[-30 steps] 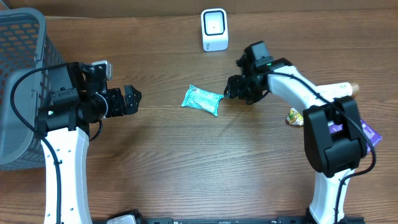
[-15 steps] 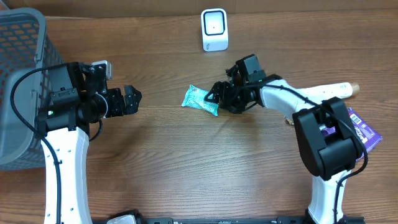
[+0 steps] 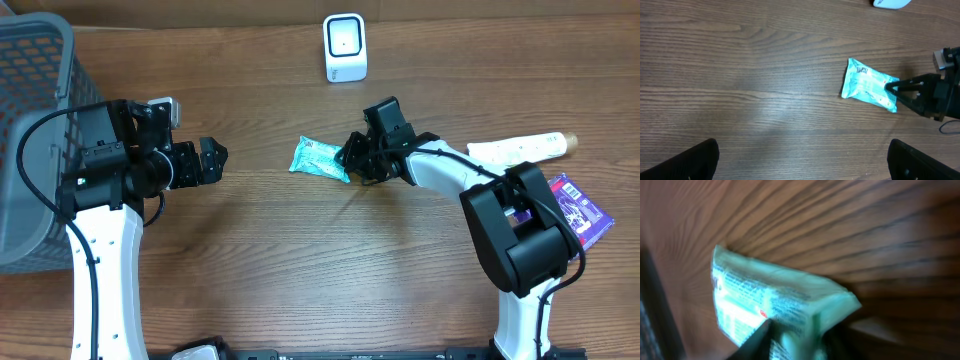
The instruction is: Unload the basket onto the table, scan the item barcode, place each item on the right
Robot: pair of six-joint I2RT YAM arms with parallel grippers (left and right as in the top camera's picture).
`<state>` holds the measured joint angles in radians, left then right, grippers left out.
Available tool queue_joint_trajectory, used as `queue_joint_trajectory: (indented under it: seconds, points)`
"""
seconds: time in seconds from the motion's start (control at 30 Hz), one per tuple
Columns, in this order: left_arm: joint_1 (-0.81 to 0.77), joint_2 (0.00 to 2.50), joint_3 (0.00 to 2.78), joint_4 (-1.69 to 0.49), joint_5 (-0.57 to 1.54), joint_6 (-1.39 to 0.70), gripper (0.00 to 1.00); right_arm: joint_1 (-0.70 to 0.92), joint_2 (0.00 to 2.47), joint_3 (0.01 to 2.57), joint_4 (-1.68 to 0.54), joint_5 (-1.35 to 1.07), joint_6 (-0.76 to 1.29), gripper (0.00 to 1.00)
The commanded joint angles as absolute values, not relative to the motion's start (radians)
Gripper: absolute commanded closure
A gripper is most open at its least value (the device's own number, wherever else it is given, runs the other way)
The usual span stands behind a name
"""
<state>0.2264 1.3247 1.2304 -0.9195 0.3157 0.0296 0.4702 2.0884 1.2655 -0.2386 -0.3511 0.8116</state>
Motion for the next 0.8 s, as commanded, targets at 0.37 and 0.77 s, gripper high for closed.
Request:
queue_joint_trajectory:
  seconds: [0.37,0.77]
  points:
    - [0.222,1.320,1.243,-0.919,0.331,0.038,0.00,0.405,2.034,1.238,-0.254,-0.589,0.566,0.96]
    - [0.222,1.320,1.243,-0.919,0.331,0.038,0.00,0.318,1.590,1.238,-0.407,-0.686,0.270,0.96]
